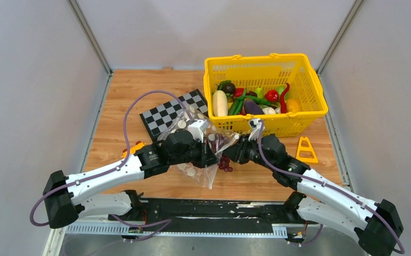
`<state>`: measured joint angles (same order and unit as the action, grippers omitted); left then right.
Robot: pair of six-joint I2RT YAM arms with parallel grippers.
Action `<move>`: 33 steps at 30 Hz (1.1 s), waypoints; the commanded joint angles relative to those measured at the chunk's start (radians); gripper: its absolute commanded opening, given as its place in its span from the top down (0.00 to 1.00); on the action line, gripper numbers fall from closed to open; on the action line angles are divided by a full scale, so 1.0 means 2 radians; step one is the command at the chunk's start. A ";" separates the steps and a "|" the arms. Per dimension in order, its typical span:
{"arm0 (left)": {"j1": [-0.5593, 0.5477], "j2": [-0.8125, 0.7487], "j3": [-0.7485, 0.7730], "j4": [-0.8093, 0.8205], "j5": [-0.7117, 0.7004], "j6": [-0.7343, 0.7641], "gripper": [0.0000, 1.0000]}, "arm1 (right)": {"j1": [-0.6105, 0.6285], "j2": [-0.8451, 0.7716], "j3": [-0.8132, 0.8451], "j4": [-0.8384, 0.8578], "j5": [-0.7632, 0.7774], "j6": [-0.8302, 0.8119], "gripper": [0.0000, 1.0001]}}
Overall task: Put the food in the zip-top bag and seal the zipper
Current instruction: Place the fake fruit in the zipper food storage bag.
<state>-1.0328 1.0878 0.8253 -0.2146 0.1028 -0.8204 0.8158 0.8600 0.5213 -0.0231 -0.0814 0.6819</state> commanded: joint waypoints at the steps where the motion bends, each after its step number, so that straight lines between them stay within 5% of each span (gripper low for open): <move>1: -0.014 0.003 -0.014 0.003 -0.007 0.036 1.00 | -0.007 -0.024 0.002 0.052 -0.044 0.068 0.93; 9: -0.027 0.003 -0.019 -0.030 -0.074 0.066 1.00 | -0.050 -0.028 0.028 -0.022 -0.100 0.088 0.93; 17: -0.086 0.040 -0.007 0.002 -0.089 0.066 1.00 | -0.055 -0.035 -0.017 0.059 -0.074 0.217 0.92; 25: -0.106 0.015 -0.032 0.096 -0.086 0.017 1.00 | -0.025 -0.004 0.015 -0.031 -0.019 0.148 0.90; 33: -0.106 -0.032 -0.051 0.085 -0.163 0.005 1.00 | 0.003 0.031 0.075 -0.118 -0.022 0.024 0.79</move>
<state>-1.2362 1.0725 0.7403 -0.0826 -0.1303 -0.7776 0.8062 0.9287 0.5743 -0.2005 -0.1474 0.8806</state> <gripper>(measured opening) 0.008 0.183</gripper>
